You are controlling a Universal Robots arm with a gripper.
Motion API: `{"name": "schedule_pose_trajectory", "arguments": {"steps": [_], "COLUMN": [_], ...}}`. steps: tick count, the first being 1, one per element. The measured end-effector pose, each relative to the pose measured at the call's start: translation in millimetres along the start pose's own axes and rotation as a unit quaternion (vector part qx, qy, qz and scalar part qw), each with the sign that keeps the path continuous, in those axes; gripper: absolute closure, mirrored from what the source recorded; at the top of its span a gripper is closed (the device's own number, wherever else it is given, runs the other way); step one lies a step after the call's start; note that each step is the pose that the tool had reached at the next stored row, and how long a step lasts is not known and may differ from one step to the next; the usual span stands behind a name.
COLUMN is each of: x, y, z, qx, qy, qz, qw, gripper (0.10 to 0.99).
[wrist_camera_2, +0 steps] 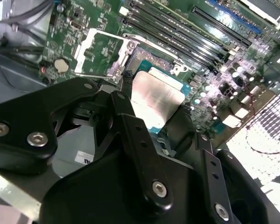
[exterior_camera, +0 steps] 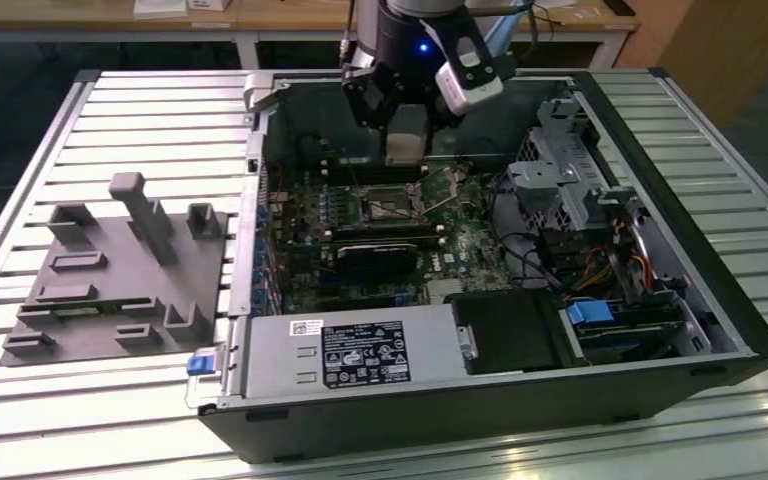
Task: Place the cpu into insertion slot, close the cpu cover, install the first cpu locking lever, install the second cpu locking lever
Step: 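Place the cpu into insertion slot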
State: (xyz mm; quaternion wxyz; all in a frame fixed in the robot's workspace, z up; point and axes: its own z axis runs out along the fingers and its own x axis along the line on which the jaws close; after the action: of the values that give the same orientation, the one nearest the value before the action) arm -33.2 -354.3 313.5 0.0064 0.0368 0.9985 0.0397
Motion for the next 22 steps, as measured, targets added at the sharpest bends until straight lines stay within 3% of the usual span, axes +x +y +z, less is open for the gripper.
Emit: {"name": "schedule_pose_trajectory", "arguments": {"steps": [5, 11, 17, 22], "x": [0.0, 0.1, 0.1, 0.1], "y": [-0.3, -0.5, -0.6, -0.7], "z": [3.7, 5.9, 7.5, 8.6], "qx": [0.0025, 0.0037, 0.0044, 0.005], "qy": [-0.0058, -0.0102, -0.0144, -0.0179], "qz": [0.039, 0.091, 0.145, 0.19], "qw": [0.9992, 0.9958, 0.9893, 0.9816], "gripper": [0.549, 0.549, 0.549, 0.549]}}
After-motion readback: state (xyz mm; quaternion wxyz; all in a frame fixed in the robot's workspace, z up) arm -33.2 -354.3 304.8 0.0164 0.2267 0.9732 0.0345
